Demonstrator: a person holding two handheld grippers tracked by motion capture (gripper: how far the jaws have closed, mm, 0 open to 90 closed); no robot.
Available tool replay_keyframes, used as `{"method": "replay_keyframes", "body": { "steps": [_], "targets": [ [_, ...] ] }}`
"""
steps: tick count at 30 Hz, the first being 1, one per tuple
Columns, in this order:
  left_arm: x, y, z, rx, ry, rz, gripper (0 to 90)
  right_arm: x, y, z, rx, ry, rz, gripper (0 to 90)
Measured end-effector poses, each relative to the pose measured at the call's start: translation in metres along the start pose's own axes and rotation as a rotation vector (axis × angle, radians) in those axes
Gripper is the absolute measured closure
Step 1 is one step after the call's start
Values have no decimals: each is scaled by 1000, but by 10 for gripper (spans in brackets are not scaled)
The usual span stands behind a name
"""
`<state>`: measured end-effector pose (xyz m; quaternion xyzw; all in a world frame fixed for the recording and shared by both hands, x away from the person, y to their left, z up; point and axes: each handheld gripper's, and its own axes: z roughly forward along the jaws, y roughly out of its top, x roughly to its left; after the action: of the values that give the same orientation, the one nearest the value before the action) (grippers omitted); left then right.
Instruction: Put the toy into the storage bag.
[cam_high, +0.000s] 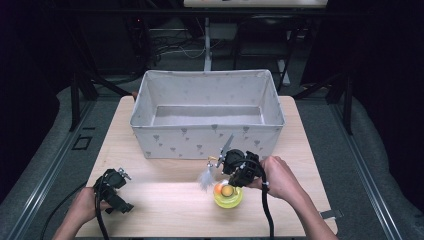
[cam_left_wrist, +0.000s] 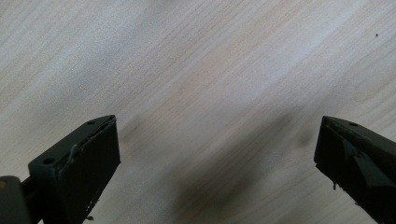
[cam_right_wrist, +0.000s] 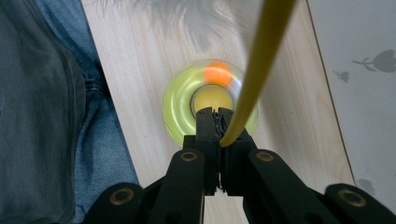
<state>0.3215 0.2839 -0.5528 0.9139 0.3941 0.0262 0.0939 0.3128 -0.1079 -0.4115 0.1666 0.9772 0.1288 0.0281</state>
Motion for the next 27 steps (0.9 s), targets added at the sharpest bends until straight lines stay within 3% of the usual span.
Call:
{"method": "replay_keyframes", "body": {
  "steps": [27],
  "targets": [
    [0,0,1,6,-2,5,5,-19,9,-29,3,-29,21,881]
  ]
}}
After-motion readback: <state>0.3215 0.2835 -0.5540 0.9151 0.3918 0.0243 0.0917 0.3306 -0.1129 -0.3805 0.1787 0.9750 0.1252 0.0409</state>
